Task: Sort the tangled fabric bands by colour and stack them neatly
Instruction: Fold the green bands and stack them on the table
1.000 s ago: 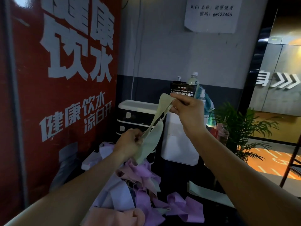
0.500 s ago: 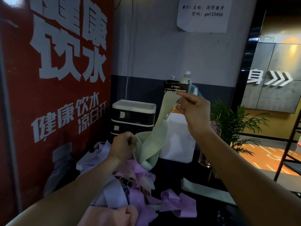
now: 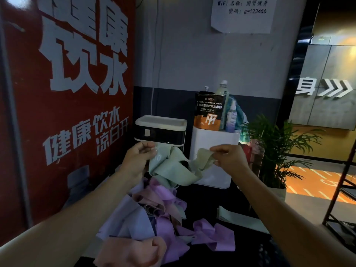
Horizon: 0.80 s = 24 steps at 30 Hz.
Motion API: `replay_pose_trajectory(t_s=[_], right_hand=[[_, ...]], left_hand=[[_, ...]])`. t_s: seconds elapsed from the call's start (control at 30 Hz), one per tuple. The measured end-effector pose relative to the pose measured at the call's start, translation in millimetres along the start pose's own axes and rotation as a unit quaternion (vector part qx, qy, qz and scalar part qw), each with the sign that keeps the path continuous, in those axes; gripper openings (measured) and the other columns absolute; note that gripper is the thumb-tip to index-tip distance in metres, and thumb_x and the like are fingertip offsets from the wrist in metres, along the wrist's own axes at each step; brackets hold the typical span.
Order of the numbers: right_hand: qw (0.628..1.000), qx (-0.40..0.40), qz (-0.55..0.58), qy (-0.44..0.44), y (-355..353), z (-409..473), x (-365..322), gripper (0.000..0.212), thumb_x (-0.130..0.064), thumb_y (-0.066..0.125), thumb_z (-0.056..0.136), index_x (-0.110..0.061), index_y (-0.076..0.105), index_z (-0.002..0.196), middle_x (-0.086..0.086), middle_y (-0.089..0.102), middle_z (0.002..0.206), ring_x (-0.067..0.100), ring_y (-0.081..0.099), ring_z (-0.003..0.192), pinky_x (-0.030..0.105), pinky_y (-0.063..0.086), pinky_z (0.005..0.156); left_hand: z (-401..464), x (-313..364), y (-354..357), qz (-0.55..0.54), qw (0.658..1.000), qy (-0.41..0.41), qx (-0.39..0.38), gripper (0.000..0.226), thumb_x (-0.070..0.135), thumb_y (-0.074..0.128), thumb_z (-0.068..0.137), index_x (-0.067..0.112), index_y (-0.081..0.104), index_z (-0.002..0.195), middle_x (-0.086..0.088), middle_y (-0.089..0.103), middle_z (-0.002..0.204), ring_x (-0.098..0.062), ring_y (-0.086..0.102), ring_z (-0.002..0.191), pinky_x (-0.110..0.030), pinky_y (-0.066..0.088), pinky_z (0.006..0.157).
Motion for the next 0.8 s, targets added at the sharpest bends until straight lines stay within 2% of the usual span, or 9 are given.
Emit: replay_pose_trajectory(t_s=[0.1, 0.17, 0.3, 0.37, 0.43, 0.47, 0.53, 0.63, 0.8], right_hand=[[0.994, -0.075, -0.076, -0.003, 20, -8, 12, 0.019, 0.004, 0.06, 0.084, -0.004, 0.07, 0.098, 0.01, 0.064, 0.083, 0.015, 0.057, 0.063, 0.037, 0.053, 0.077], [0.986, -0.125, -0.111, -0.03, 39, -16, 8, 0.025, -0.002, 0.064, 0.084, -0.006, 0.068, 0.108, 0.007, 0.065, 0.093, 0.015, 0.06, 0.079, 0.028, 0.048, 0.079], [0.976, -0.196, -0.06, -0.073, 76, -33, -11, 0.045, -0.021, 0.066, 0.086, -0.009, 0.053, 0.127, 0.007, 0.06, 0.113, 0.014, 0.057, 0.102, 0.012, 0.043, 0.079], [0.97, -0.228, -0.06, -0.059, 93, -40, -13, 0.052, -0.021, 0.067, 0.085, -0.008, 0.047, 0.132, 0.009, 0.056, 0.118, 0.017, 0.055, 0.106, 0.018, 0.047, 0.086], [0.965, -0.247, -0.078, -0.051, 104, -44, -8, 0.055, -0.021, 0.069, 0.083, -0.008, 0.046, 0.131, 0.008, 0.056, 0.119, 0.021, 0.058, 0.106, 0.032, 0.049, 0.094], [0.963, -0.252, -0.081, -0.051, 106, -46, -6, 0.054, -0.022, 0.07, 0.082, -0.009, 0.047, 0.13, 0.005, 0.056, 0.114, 0.02, 0.059, 0.102, 0.033, 0.05, 0.093], [0.965, -0.247, -0.067, -0.055, 107, -49, -8, 0.048, -0.02, 0.072, 0.081, -0.009, 0.052, 0.124, 0.001, 0.055, 0.105, 0.016, 0.058, 0.095, 0.027, 0.05, 0.085], [0.969, -0.231, -0.022, -0.083, 103, -51, -16, 0.039, -0.015, 0.071, 0.081, -0.007, 0.059, 0.116, 0.004, 0.059, 0.105, 0.022, 0.062, 0.097, 0.022, 0.05, 0.082], [0.952, -0.293, 0.038, -0.081, 103, -59, -26, 0.036, -0.017, 0.073, 0.079, -0.012, 0.059, 0.112, 0.003, 0.061, 0.109, 0.012, 0.061, 0.092, 0.015, 0.05, 0.077]], left_hand=[[-4, 4, -5, -0.025, 1.0, 0.003, 0.016, 0.023, -0.009, 0.05, 0.089, 0.011, 0.055, 0.081, -0.003, 0.053, 0.082, -0.014, 0.052, 0.075, -0.027, 0.048, 0.074], [-7, 4, -9, -0.02, 1.0, 0.005, 0.023, 0.023, -0.009, 0.049, 0.089, 0.011, 0.055, 0.08, -0.003, 0.051, 0.08, -0.014, 0.051, 0.073, -0.026, 0.047, 0.071], [-12, -2, -8, -0.005, 1.0, 0.005, 0.004, 0.022, -0.008, 0.05, 0.089, 0.011, 0.055, 0.081, -0.003, 0.05, 0.079, -0.014, 0.051, 0.071, -0.026, 0.047, 0.068], [-13, -5, -5, -0.01, 1.0, 0.007, -0.008, 0.022, -0.009, 0.05, 0.089, 0.011, 0.055, 0.082, -0.003, 0.05, 0.079, -0.015, 0.051, 0.071, -0.027, 0.046, 0.07], [-14, -5, -4, -0.03, 0.999, 0.003, -0.022, 0.021, -0.009, 0.05, 0.089, 0.01, 0.055, 0.082, -0.004, 0.051, 0.08, -0.016, 0.052, 0.073, -0.029, 0.046, 0.073], [-14, -3, -4, -0.039, 0.999, 0.001, -0.036, 0.021, -0.008, 0.05, 0.089, 0.01, 0.056, 0.082, -0.005, 0.052, 0.081, -0.017, 0.053, 0.075, -0.03, 0.046, 0.074], [-14, 0, -3, -0.047, 0.997, 0.001, -0.061, 0.02, -0.007, 0.051, 0.088, 0.011, 0.056, 0.082, -0.006, 0.053, 0.084, -0.019, 0.054, 0.078, -0.032, 0.048, 0.075], [-15, 4, -4, -0.062, 0.996, -0.001, -0.06, 0.018, -0.005, 0.05, 0.089, 0.011, 0.057, 0.083, -0.005, 0.054, 0.084, -0.017, 0.054, 0.075, -0.024, 0.052, 0.064], [-17, 2, 5, -0.079, 0.993, -0.023, -0.081, 0.016, 0.003, 0.044, 0.094, 0.011, 0.057, 0.089, -0.008, 0.058, 0.086, -0.018, 0.056, 0.074, -0.024, 0.053, 0.057]])
Point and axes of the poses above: each hand's wrist, its own z-axis towards the middle knuckle, its own y-axis out of the palm, x = y × z, the point moved 5 cm from there along z, towards the middle knuckle
